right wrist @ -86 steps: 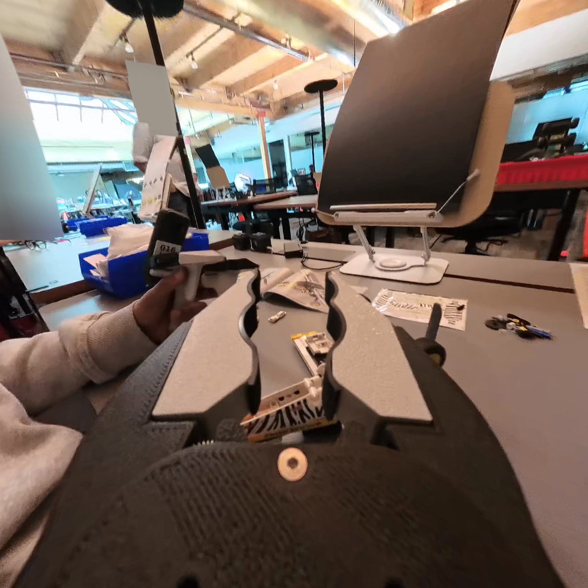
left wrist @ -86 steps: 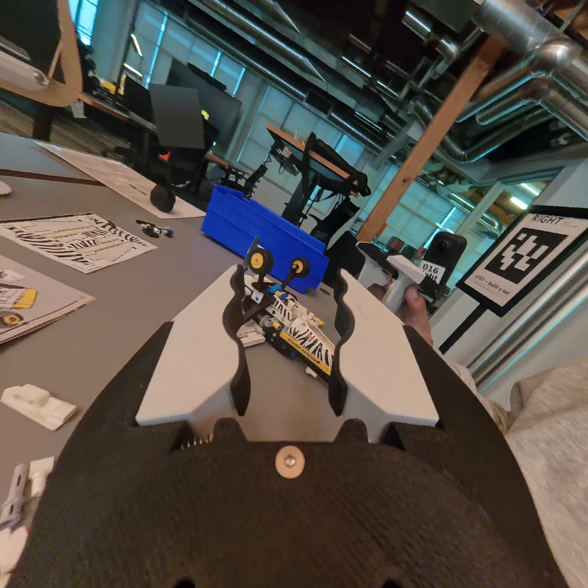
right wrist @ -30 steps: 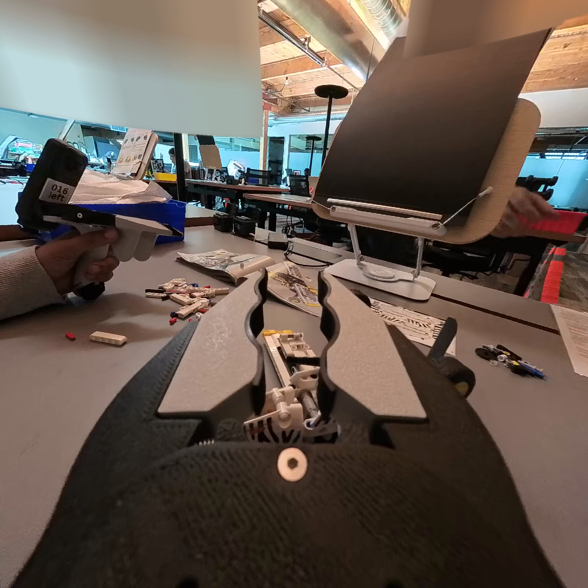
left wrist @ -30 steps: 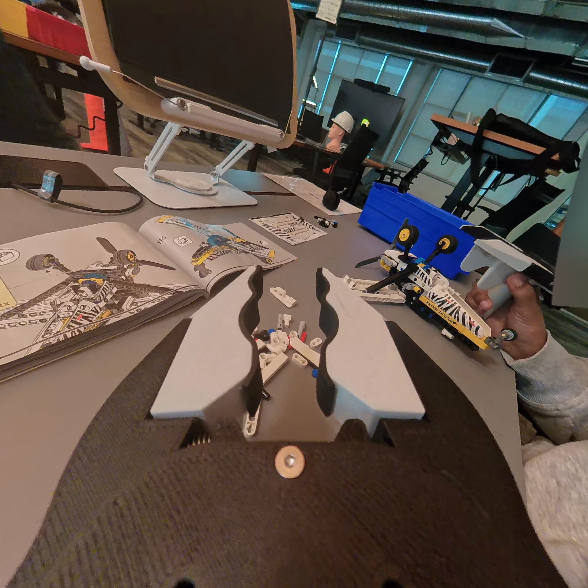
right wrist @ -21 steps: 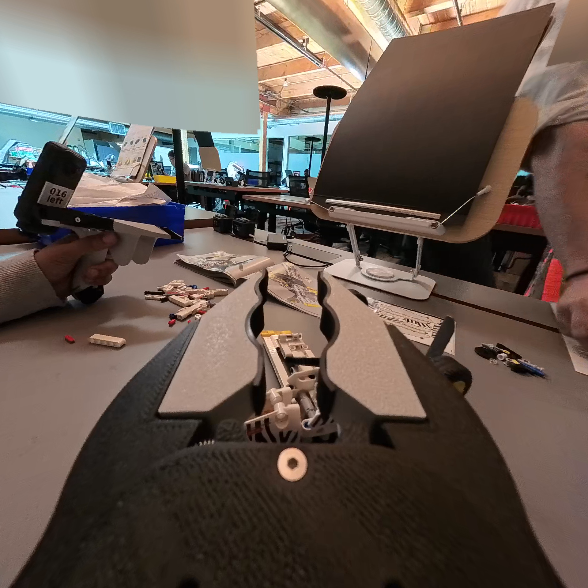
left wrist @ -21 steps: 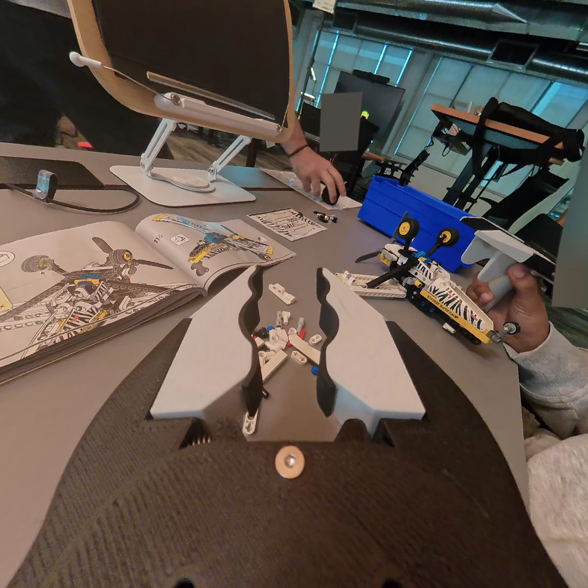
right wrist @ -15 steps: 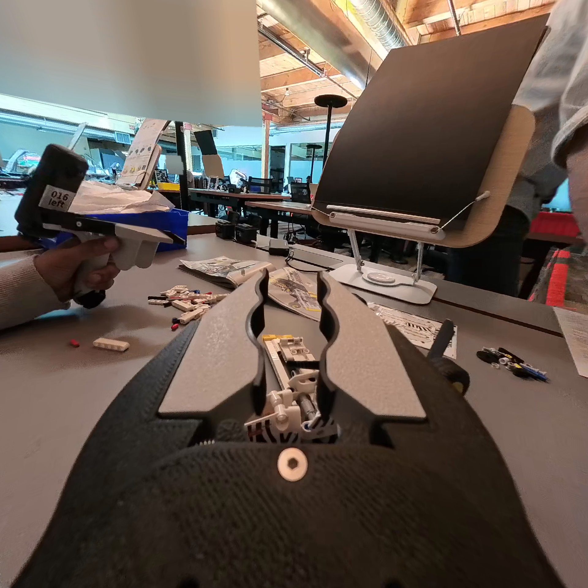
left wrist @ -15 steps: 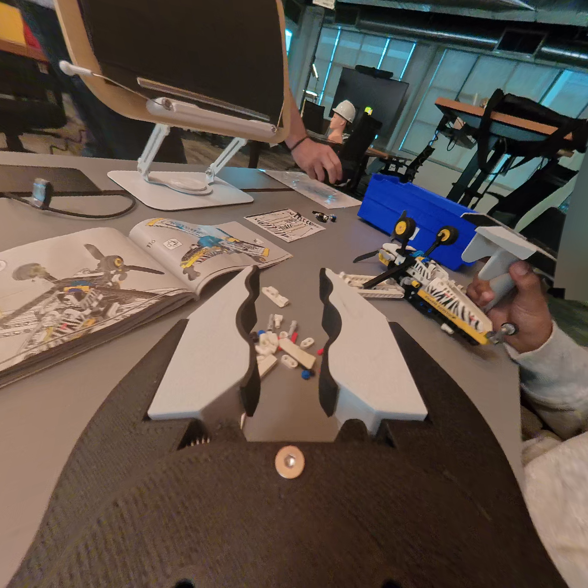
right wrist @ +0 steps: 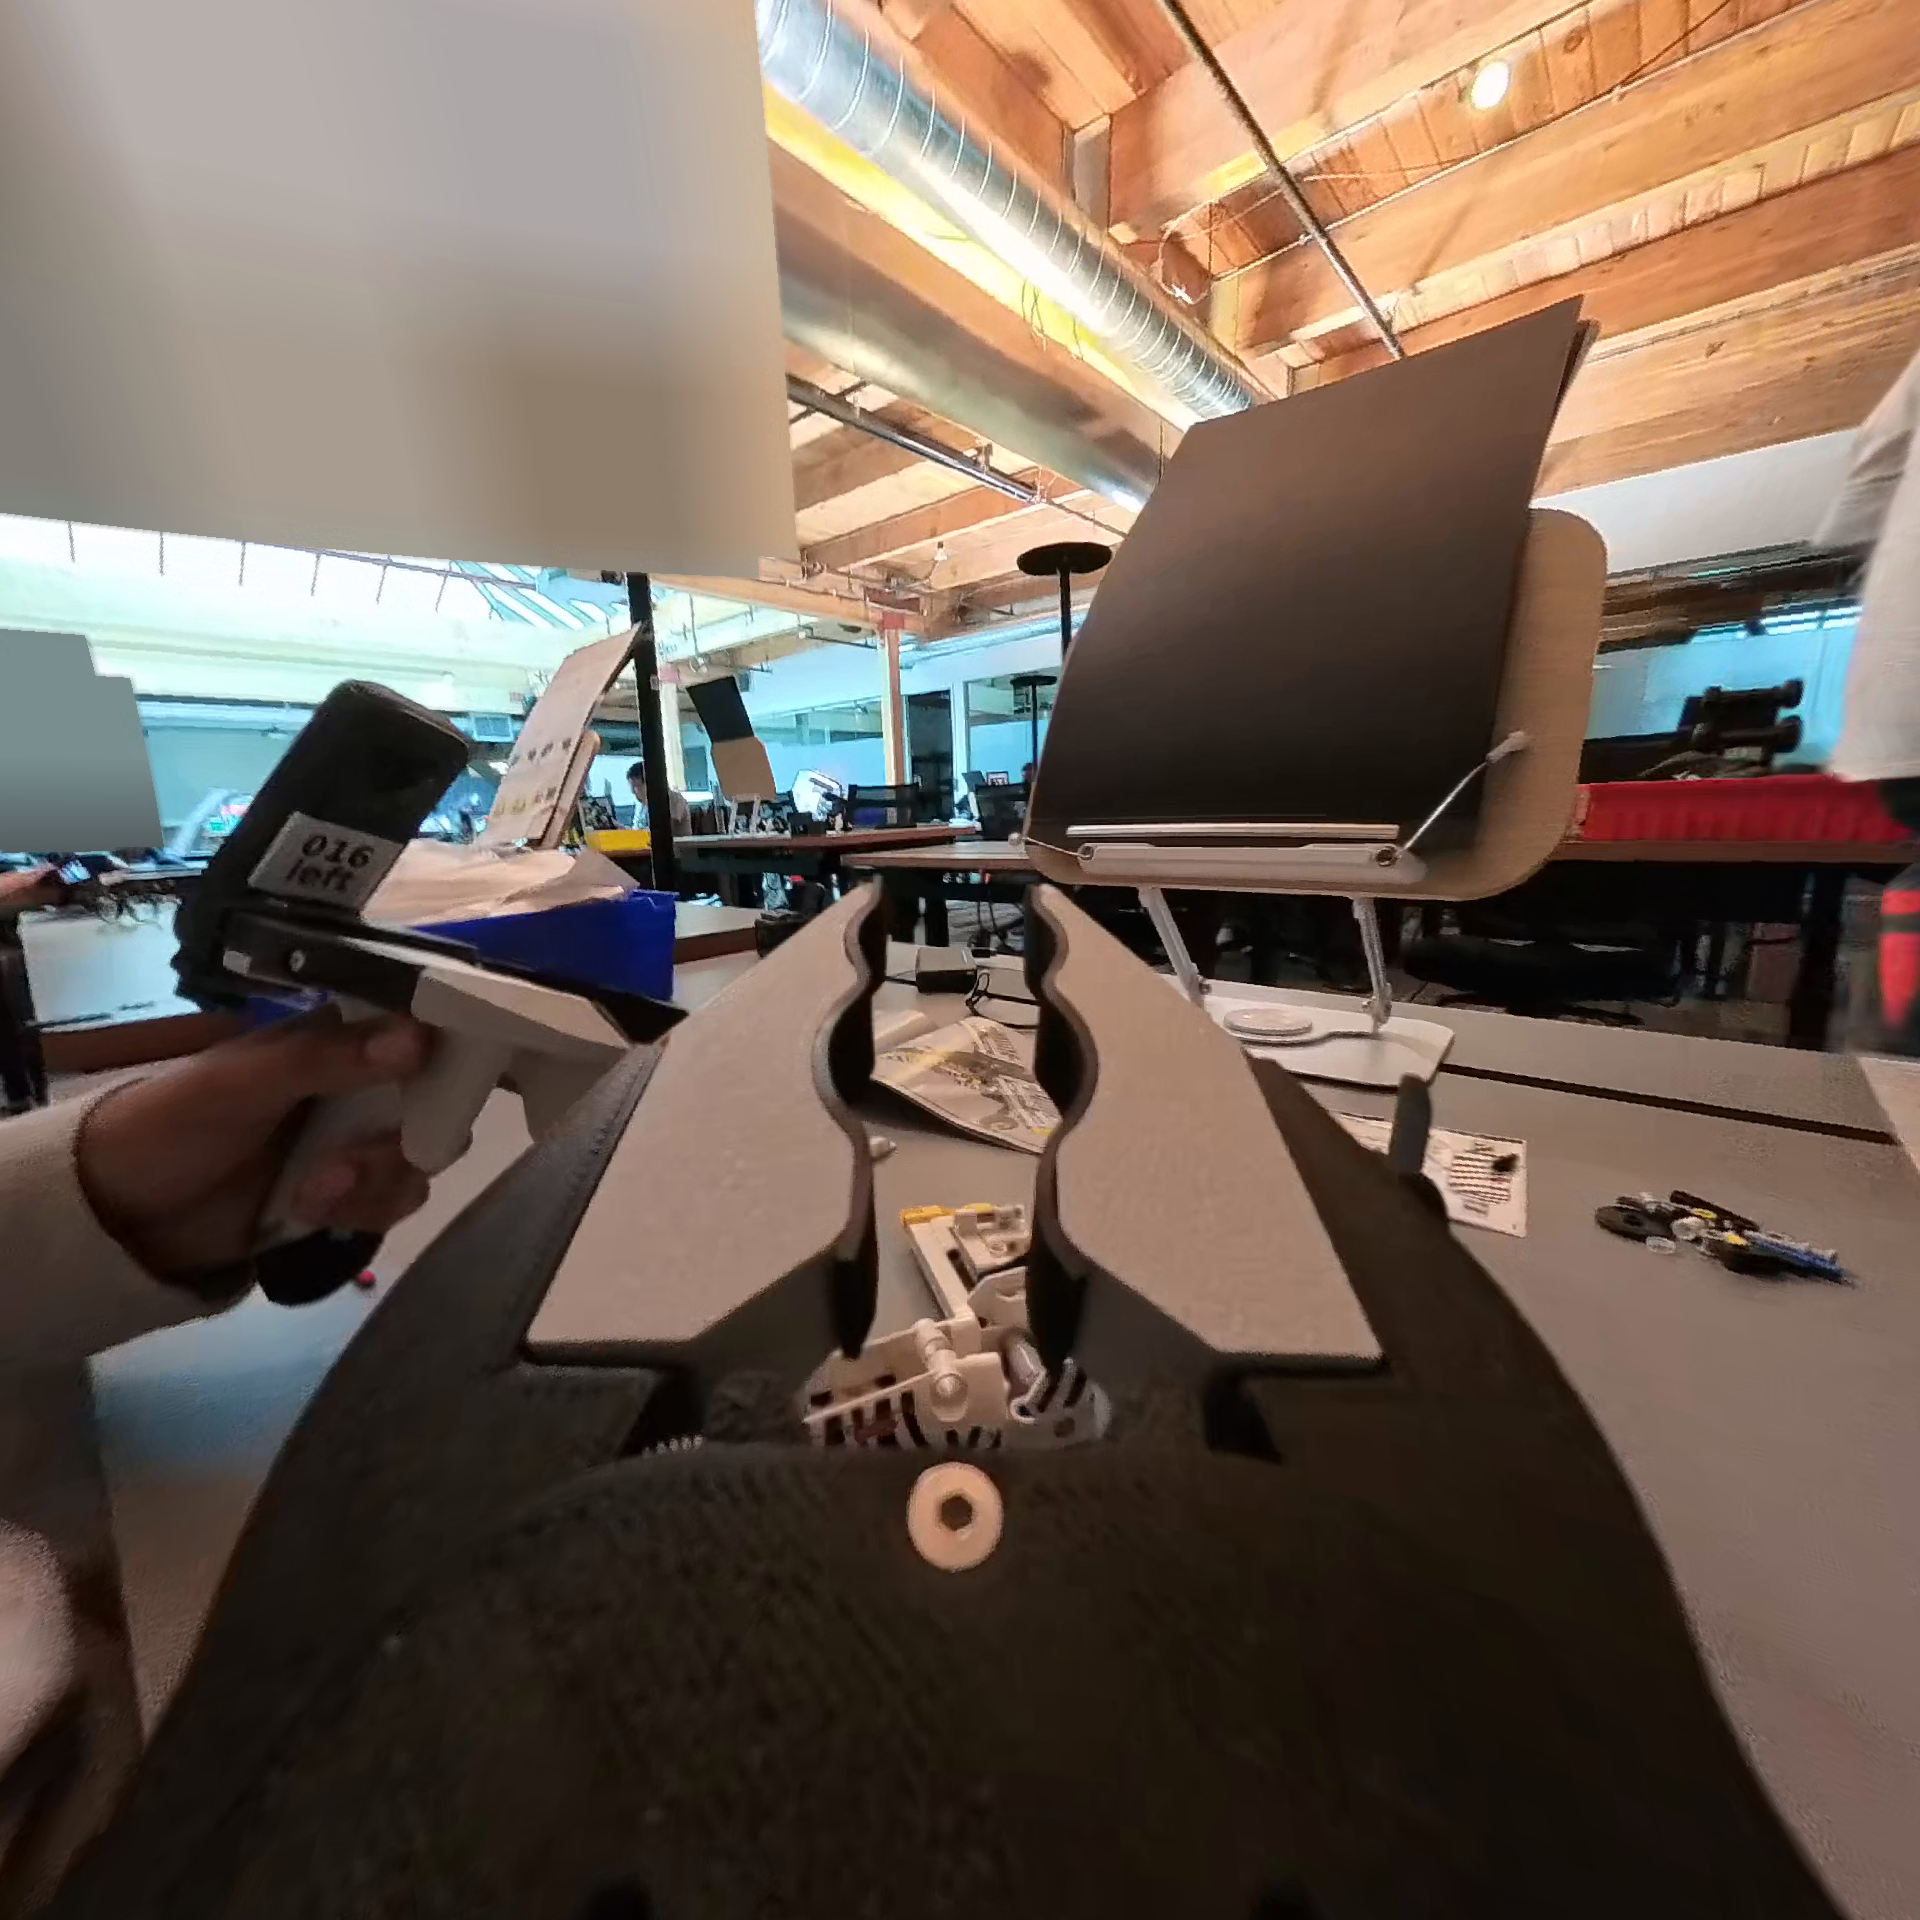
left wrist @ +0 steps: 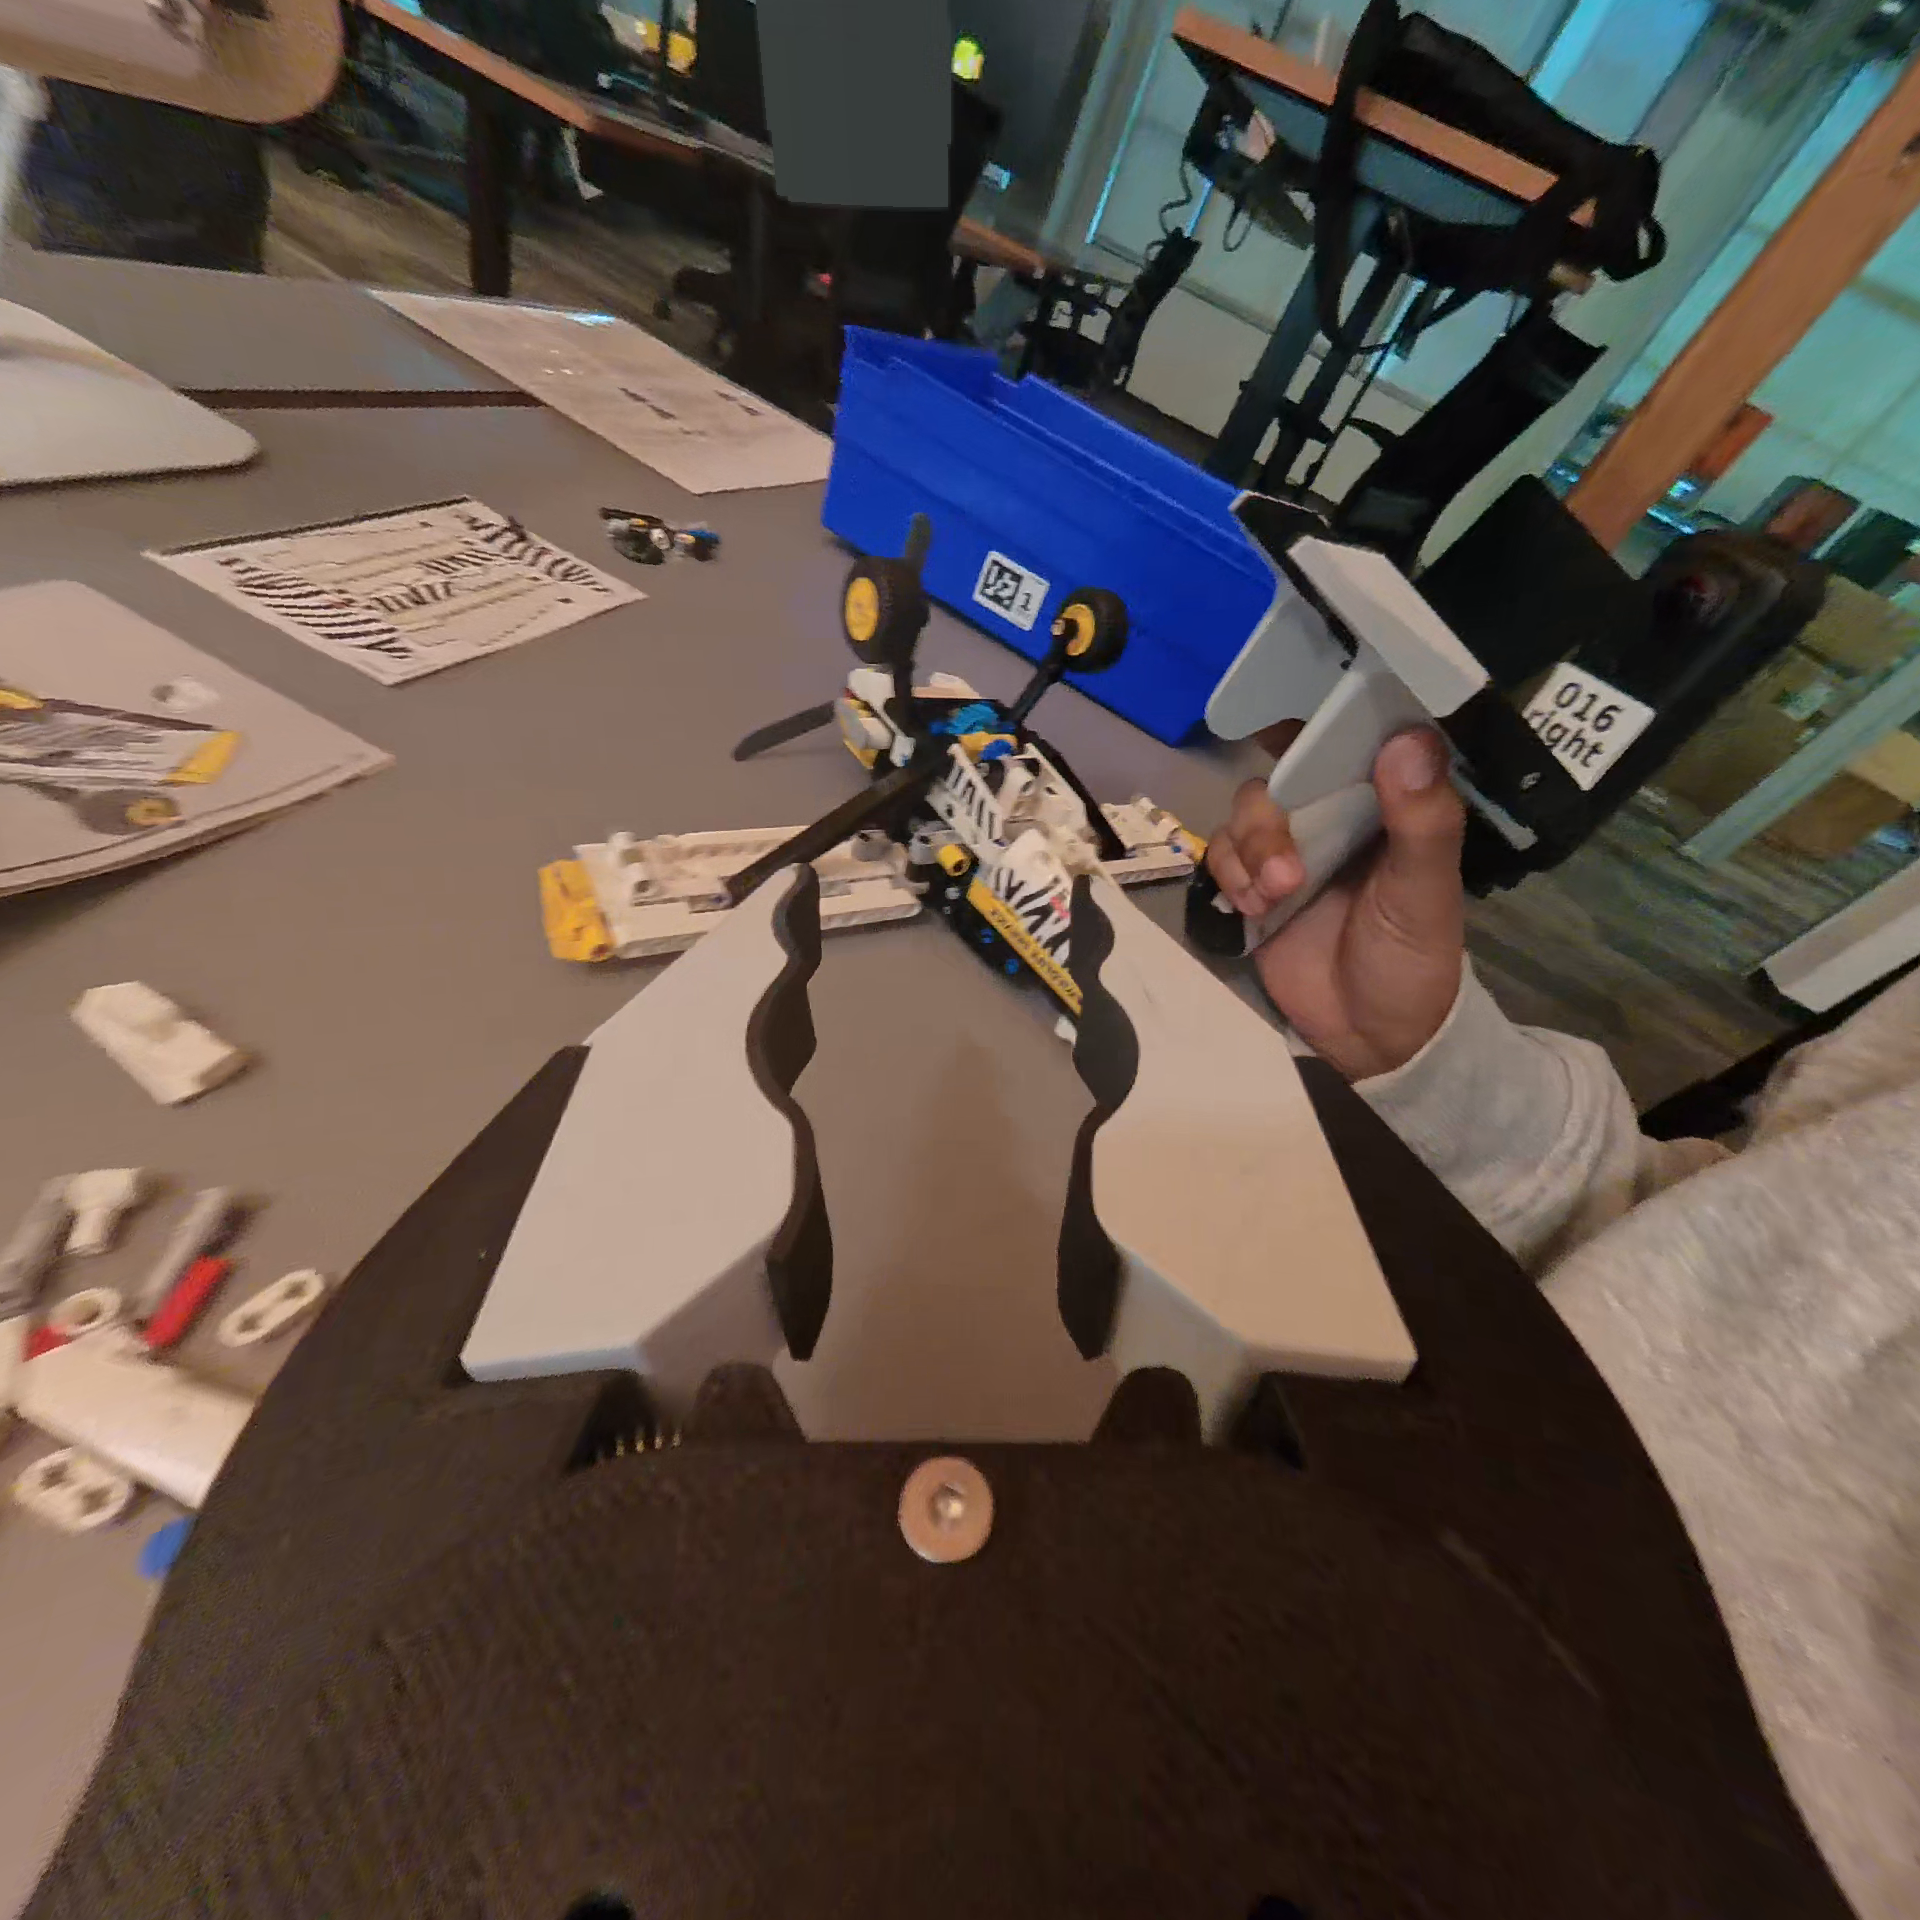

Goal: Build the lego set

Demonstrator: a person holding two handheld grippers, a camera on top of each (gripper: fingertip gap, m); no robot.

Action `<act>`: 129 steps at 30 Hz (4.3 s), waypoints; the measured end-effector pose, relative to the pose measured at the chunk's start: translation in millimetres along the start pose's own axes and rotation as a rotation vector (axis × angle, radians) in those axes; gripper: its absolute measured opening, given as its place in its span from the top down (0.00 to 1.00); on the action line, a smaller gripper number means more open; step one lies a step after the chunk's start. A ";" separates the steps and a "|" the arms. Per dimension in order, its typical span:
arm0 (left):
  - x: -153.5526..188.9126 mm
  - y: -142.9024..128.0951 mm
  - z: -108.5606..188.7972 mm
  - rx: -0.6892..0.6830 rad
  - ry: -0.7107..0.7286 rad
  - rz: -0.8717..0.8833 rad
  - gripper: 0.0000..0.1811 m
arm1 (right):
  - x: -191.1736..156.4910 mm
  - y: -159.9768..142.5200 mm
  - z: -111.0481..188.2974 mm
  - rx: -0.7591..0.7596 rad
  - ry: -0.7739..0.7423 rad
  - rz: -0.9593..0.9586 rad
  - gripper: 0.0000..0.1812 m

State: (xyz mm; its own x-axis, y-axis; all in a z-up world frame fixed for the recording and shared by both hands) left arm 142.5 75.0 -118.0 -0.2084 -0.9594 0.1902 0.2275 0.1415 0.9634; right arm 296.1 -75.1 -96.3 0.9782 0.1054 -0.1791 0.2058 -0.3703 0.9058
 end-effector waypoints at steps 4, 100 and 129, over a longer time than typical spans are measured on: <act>8.2 -1.8 -5.8 -0.015 -0.004 -0.010 0.74 | 1.7 0.7 0.6 0.010 0.012 -0.030 0.86; 9.3 2.9 -123.4 -0.739 0.154 -0.302 0.76 | 52.2 40.9 85.1 0.205 -0.262 -0.021 0.85; -9.6 78.6 -69.5 0.063 -0.699 0.661 0.74 | -22.3 2.9 4.3 -0.187 -0.056 1.350 0.59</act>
State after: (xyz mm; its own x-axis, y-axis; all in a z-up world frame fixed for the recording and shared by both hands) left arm 228.5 78.4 -57.2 -0.5804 -0.3221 0.7479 0.4549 0.6336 0.6258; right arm 275.1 -82.5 -91.4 0.4141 -0.2746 0.8678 -0.9052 -0.0242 0.4243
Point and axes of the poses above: each gripper's, where its closed fingertips meet, z back along the fingers, y out of its top, x = y × z across the jaws, the point moved 7 cm from there along z, back along the fingers, and after that the axes turned 9 degrees about -z, right-handed, at the moved point
